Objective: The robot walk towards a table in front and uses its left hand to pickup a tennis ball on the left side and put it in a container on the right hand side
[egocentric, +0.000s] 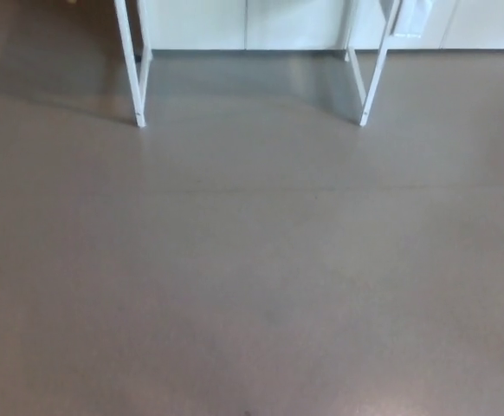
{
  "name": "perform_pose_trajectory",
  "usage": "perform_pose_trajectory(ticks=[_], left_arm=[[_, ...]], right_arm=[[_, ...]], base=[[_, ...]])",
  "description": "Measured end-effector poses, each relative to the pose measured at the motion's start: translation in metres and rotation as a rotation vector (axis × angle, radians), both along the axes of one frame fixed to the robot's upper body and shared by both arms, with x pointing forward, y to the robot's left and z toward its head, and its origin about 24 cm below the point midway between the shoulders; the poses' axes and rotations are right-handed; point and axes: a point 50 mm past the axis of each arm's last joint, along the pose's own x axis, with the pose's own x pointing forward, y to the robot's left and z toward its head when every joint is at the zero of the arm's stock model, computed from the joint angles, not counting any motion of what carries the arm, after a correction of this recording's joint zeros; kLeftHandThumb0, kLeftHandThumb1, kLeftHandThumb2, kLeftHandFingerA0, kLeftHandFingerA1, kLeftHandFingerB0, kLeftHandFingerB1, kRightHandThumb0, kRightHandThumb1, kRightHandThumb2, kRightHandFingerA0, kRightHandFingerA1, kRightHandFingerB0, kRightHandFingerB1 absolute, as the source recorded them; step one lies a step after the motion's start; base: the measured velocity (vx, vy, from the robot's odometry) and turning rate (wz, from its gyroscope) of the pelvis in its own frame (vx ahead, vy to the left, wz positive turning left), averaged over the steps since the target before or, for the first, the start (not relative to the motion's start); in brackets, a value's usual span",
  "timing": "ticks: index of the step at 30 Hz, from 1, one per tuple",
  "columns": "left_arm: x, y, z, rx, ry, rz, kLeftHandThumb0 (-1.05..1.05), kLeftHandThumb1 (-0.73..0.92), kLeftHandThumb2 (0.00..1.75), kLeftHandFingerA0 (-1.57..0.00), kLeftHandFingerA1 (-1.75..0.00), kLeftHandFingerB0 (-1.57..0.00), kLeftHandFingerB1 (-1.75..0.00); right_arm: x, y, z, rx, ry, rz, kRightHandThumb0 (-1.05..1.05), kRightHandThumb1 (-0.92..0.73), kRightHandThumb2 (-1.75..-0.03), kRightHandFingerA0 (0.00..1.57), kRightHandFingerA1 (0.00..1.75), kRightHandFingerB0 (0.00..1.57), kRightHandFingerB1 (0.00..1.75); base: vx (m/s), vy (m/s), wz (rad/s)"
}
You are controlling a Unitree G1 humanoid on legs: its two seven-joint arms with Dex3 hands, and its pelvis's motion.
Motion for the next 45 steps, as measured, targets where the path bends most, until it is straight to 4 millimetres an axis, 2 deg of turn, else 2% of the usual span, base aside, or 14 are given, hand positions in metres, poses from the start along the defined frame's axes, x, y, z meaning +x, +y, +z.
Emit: perform_pose_trajectory(ticks=[13, 19, 26, 32, 35, 43, 45], left_arm=[[-0.013, -0.004, -0.003, 0.024, 0.037, -0.026, -0.29, 0.64, 0.58, -0.47, -0.45, -0.42, -0.4], [-0.014, -0.007, -0.004, 0.019, 0.033, -0.036, -0.3, 0.64, 0.58, -0.49, -0.45, -0.41, -0.4], [-0.022, -0.008, -0.005, 0.018, 0.052, -0.038, -0.31, 0.64, 0.58, -0.5, -0.46, -0.43, -0.41], [-0.014, -0.006, -0.004, 0.03, 0.033, -0.048, -0.29, 0.66, 0.59, -0.46, -0.45, -0.39, -0.4], [-0.009, -0.006, -0.004, 0.032, 0.025, -0.052, -0.29, 0.65, 0.58, -0.49, -0.46, -0.41, -0.4], [-0.015, -0.004, -0.004, 0.038, 0.042, -0.045, -0.3, 0.66, 0.59, -0.5, -0.45, -0.41, -0.39], [-0.012, -0.007, -0.004, 0.033, 0.027, -0.052, -0.3, 0.65, 0.58, -0.51, -0.46, -0.42, -0.4]], right_arm=[[-0.01, 0.003, 0.001, 0.005, 0.011, 0.008, -0.37, -0.62, -0.59, 0.46, 0.43, 0.34, 0.37], [-0.013, -0.002, 0.0, -0.01, 0.028, 0.001, -0.39, -0.63, -0.59, 0.47, 0.42, 0.35, 0.37], [-0.021, -0.003, -0.002, -0.01, 0.054, -0.012, -0.35, -0.62, -0.59, 0.48, 0.42, 0.35, 0.37], [-0.015, -0.001, -0.007, -0.002, 0.052, -0.014, -0.37, -0.62, -0.59, 0.47, 0.42, 0.35, 0.37], [-0.015, -0.001, -0.009, -0.002, 0.062, -0.022, -0.38, -0.62, -0.59, 0.46, 0.42, 0.35, 0.37], [-0.021, -0.001, -0.012, 0.005, 0.073, -0.033, -0.38, -0.62, -0.58, 0.45, 0.42, 0.35, 0.37], [-0.02, -0.005, -0.011, -0.006, 0.067, -0.037, -0.36, -0.62, -0.58, 0.46, 0.43, 0.35, 0.37]], base=[[0.17, -0.084, 0.07], [0.18, -0.138, 0.03], [0.19, 0.089, -0.12], [0.23, 0.183, -0.09], [0.21, 0.111, 0.08], [0.26, -0.086, 0.1], [0.35, -0.305, 0.26]])
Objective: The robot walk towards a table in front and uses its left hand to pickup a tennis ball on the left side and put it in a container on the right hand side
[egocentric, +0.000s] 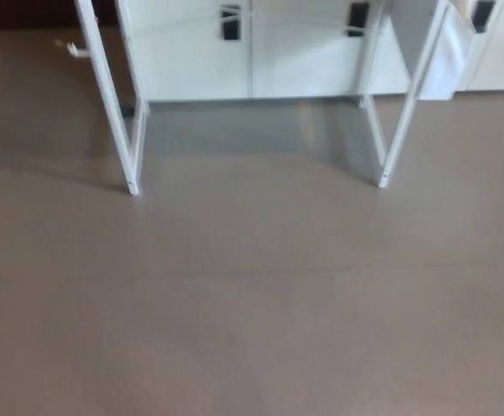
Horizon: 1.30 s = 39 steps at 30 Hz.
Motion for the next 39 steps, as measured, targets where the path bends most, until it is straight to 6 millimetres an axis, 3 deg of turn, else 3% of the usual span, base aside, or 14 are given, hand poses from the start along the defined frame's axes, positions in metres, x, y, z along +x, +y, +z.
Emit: perform_pose_trajectory(ticks=[10, 19, 28, 32, 39], left_arm=[[-0.012, 0.0, -0.001, 0.004, 0.03, 0.006, -0.31, 0.66, 0.59, -0.53, -0.46, -0.42, -0.4], [-0.011, 0.003, 0.0, 0.017, 0.028, -0.003, -0.27, 0.68, 0.6, -0.49, -0.46, -0.38, -0.39], [-0.008, 0.002, 0.001, 0.015, 0.023, -0.019, -0.3, 0.67, 0.59, -0.51, -0.47, -0.41, -0.4], [0.005, 0.0, 0.003, 0.01, -0.017, -0.033, -0.29, 0.67, 0.59, -0.51, -0.47, -0.4, -0.4], [-0.002, 0.004, 0.002, -0.004, -0.002, 0.006, -0.28, 0.66, 0.59, -0.52, -0.51, -0.38, -0.41]], right_arm=[[-0.013, -0.002, -0.003, -0.005, 0.026, -0.012, -0.36, -0.63, -0.59, 0.47, 0.42, 0.35, 0.37], [-0.021, 0.0, -0.003, -0.003, 0.033, -0.006, -0.37, -0.61, -0.58, 0.47, 0.44, 0.35, 0.38], [-0.016, 0.0, -0.003, -0.005, 0.026, -0.005, -0.37, -0.61, -0.58, 0.49, 0.43, 0.37, 0.37], [-0.002, -0.002, 0.002, -0.016, -0.025, 0.011, -0.38, -0.61, -0.58, 0.5, 0.44, 0.36, 0.37], [0.0, -0.002, 0.003, -0.016, -0.035, 0.013, -0.35, -0.61, -0.58, 0.49, 0.44, 0.36, 0.37]], base=[[0.26, 0.004, -0.1], [0.35, 0.197, -0.03], [0.32, -0.034, 0.09], [0.39, -0.139, 0.3], [0.29, 0.054, -0.13]])
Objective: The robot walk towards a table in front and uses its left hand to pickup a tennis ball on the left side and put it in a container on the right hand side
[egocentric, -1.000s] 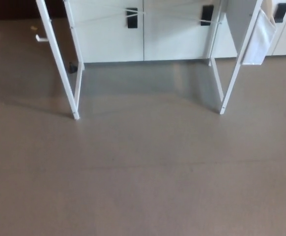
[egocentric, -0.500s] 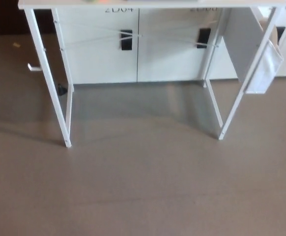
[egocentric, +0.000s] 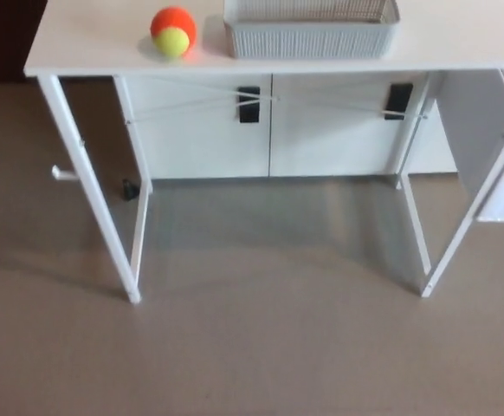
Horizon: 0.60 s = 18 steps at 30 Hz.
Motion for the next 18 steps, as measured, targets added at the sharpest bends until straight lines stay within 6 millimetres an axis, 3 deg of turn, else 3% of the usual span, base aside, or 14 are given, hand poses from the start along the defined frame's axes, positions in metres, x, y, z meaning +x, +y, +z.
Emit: perform_pose_trajectory(ticks=[6, 11, 12, 13, 14, 15, 16, 17, 18], left_arm=[[0.007, 0.013, -0.001, -0.063, -0.03, 0.137, -0.3, 0.68, 0.6, -0.44, -0.51, -0.34, -0.41], [0.016, 0.021, 0.001, -0.106, -0.065, 0.222, -0.33, 0.69, 0.6, -0.47, -0.53, -0.31, -0.41], [0.017, 0.023, 0.001, -0.116, -0.069, 0.248, -0.31, 0.49, 0.94, -0.36, -0.62, -0.19, -0.52], [0.017, 0.026, 0.001, -0.123, -0.073, 0.274, -0.31, 0.5, 0.95, -0.31, -0.6, -0.16, -0.52], [0.016, 0.028, 0.001, -0.13, -0.077, 0.3, -0.31, 0.5, 0.95, -0.31, -0.6, -0.16, -0.52], [0.015, 0.029, 0.001, -0.134, -0.078, 0.321, -0.32, 0.73, 0.61, -0.32, -0.48, -0.24, -0.39], [0.013, 0.031, 0.001, -0.14, -0.076, 0.345, -0.32, 0.73, 0.61, -0.32, -0.48, -0.24, -0.39], [0.011, 0.032, 0.001, -0.144, -0.075, 0.36, -0.26, 0.51, 0.97, -0.25, -0.58, -0.12, -0.5], [0.01, 0.033, 0.001, -0.149, -0.077, 0.379, -0.26, 0.51, 0.97, -0.25, -0.58, -0.12, -0.5]], right_arm=[[0.002, 0.003, -0.004, 0.016, 0.006, -0.012, -0.36, -0.62, -0.58, 0.49, 0.44, 0.35, 0.37], [-0.004, 0.004, -0.006, 0.018, 0.026, -0.015, -0.35, -0.62, -0.58, 0.5, 0.44, 0.36, 0.37], [-0.004, 0.004, -0.006, 0.018, 0.027, -0.014, -0.34, -0.62, -0.58, 0.49, 0.44, 0.34, 0.37], [-0.004, 0.004, -0.006, 0.018, 0.027, -0.015, -0.33, -0.63, -0.59, 0.49, 0.43, 0.34, 0.36], [-0.004, 0.004, -0.006, 0.018, 0.027, -0.015, -0.33, -0.63, -0.59, 0.49, 0.43, 0.34, 0.36], [-0.004, 0.004, -0.006, 0.018, 0.026, -0.016, -0.35, -0.63, -0.58, 0.49, 0.43, 0.35, 0.36], [-0.004, 0.004, -0.006, 0.018, 0.024, -0.015, -0.35, -0.63, -0.58, 0.49, 0.43, 0.35, 0.36], [-0.003, 0.004, -0.005, 0.018, 0.022, -0.013, -0.35, -0.64, -0.59, 0.48, 0.43, 0.34, 0.36], [-0.002, 0.004, -0.005, 0.018, 0.018, -0.01, -0.35, -0.64, -0.59, 0.48, 0.43, 0.34, 0.36]], base=[[0.44, 0.195, -0.29], [0.29, 0.121, -0.01], [0.29, 0.062, 0.12], [0.2, 0.007, 0.12], [0.27, -0.006, 0.12], [0.34, -0.051, 0.14], [0.34, -0.085, 0.16], [0.41, -0.123, 0.2], [0.41, -0.132, 0.35]])
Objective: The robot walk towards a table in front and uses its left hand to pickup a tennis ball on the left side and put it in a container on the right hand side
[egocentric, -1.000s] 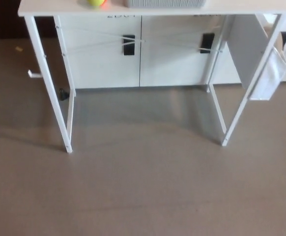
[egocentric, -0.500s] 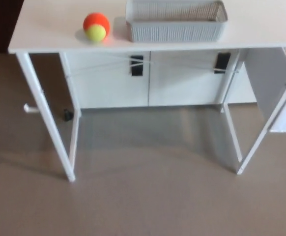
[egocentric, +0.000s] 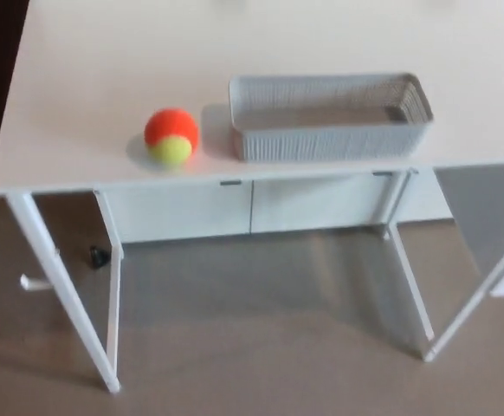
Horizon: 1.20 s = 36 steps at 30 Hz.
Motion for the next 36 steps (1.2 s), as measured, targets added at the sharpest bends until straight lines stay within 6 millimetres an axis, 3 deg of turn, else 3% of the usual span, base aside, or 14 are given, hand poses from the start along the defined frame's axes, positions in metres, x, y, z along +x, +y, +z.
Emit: perform_pose_trajectory(ticks=[1, 5, 6, 8, 9, 11, 13, 18, 23, 25, 29, 32, 33, 36], left_arm=[[0.0, 0.0, 0.0, -0.006, -0.004, 0.017, -0.28, 0.7, 0.6, -0.39, -0.65, -0.22, -0.38], [0.01, 0.001, 0.001, -0.013, -0.045, 0.048, -0.2, 0.49, 0.96, -0.55, -0.82, -0.13, -0.51], [0.009, 0.001, 0.0, -0.015, -0.047, 0.069, -0.23, 0.68, 0.59, -0.46, -0.82, -0.22, -0.37], [0.006, 0.002, -0.001, -0.016, -0.041, 0.094, -0.21, 0.49, 0.95, -0.47, -0.75, -0.1, -0.5], [0.006, 0.002, -0.001, -0.015, -0.04, 0.103, -0.28, 0.68, 0.63, -0.42, -0.63, -0.19, -0.37], [0.006, 0.002, -0.002, -0.013, -0.038, 0.112, -0.27, 0.68, 0.59, -0.43, -0.53, -0.19, -0.36], [0.007, 0.001, -0.002, -0.013, -0.039, 0.112, -0.22, 0.49, 0.95, -0.27, -0.59, -0.1, -0.5], [0.023, -0.003, 0.002, -0.008, -0.077, 0.066, -0.24, 0.67, 0.59, -0.41, -0.51, -0.23, -0.37], [0.03, -0.005, 0.004, 0.0, -0.086, 0.023, -0.25, 0.67, 0.59, -0.41, -0.53, -0.2, -0.38], [0.031, -0.007, 0.003, -0.003, -0.083, 0.013, -0.23, 0.48, 0.94, -0.43, -0.7, -0.09, -0.5], [0.033, -0.007, 0.004, -0.009, -0.084, -0.001, -0.25, 0.45, 0.93, -0.36, -0.63, -0.13, -0.51], [0.032, -0.007, 0.003, -0.009, -0.073, -0.002, -0.28, 0.66, 0.59, -0.47, -0.75, -0.21, -0.37], [0.032, -0.006, 0.004, -0.005, -0.07, -0.005, -0.25, 0.47, 0.94, -0.57, -0.85, -0.11, -0.5], [0.035, -0.007, 0.006, 0.007, -0.076, -0.029, -0.22, 0.46, 0.93, -0.43, -0.69, -0.12, -0.5]], right_arm=[[-0.001, 0.0, 0.0, -0.001, 0.009, -0.002, -0.35, -0.64, -0.58, 0.48, 0.42, 0.34, 0.36], [0.007, -0.002, 0.003, -0.01, -0.018, 0.011, -0.36, -0.64, -0.59, 0.46, 0.43, 0.34, 0.37], [0.008, -0.002, 0.004, -0.011, -0.021, 0.014, -0.37, -0.64, -0.59, 0.44, 0.43, 0.34, 0.36], [0.009, -0.001, 0.004, -0.012, -0.023, 0.018, -0.38, -0.64, -0.59, 0.45, 0.42, 0.34, 0.36], [0.009, -0.002, 0.004, -0.013, -0.024, 0.021, -0.36, -0.64, -0.59, 0.47, 0.43, 0.34, 0.37], [0.01, -0.002, 0.003, -0.014, -0.019, 0.02, -0.34, -0.63, -0.58, 0.49, 0.43, 0.34, 0.36], [0.009, -0.002, 0.003, -0.014, -0.015, 0.015, -0.36, -0.65, -0.59, 0.48, 0.43, 0.33, 0.36], [0.013, -0.001, 0.004, -0.013, -0.034, 0.012, -0.37, -0.64, -0.59, 0.49, 0.43, 0.34, 0.36], [0.011, -0.002, 0.004, -0.014, -0.031, 0.009, -0.36, -0.65, -0.59, 0.48, 0.42, 0.33, 0.36], [0.012, -0.002, 0.004, -0.015, -0.034, 0.007, -0.32, -0.64, -0.59, 0.5, 0.44, 0.33, 0.37], [0.018, -0.003, 0.006, -0.016, -0.055, 0.002, -0.34, -0.65, -0.59, 0.49, 0.43, 0.33, 0.36], [0.022, -0.002, 0.009, -0.017, -0.077, 0.01, -0.33, -0.65, -0.59, 0.48, 0.43, 0.34, 0.36], [0.022, 0.0, 0.009, -0.013, -0.078, 0.012, -0.33, -0.65, -0.59, 0.49, 0.43, 0.34, 0.36], [0.019, -0.002, 0.009, -0.02, -0.066, 0.005, -0.34, -0.65, -0.59, 0.49, 0.43, 0.34, 0.36]], base=[[0.52, -0.078, -0.4], [0.41, -0.079, 0.41], [0.37, -0.065, 0.02], [0.31, -0.05, -0.06], [0.28, 0.003, -0.18], [0.25, 0.09, -0.3], [0.34, 0.122, -0.37], [0.38, 0.206, -0.15], [0.14, 0.157, -0.03], [0.04, 0.104, 0.1], [0.01, 0.014, 0.02], [-0.03, -0.044, -0.21], [-0.1, -0.137, 0.21], [-0.1, -0.115, -0.04]])
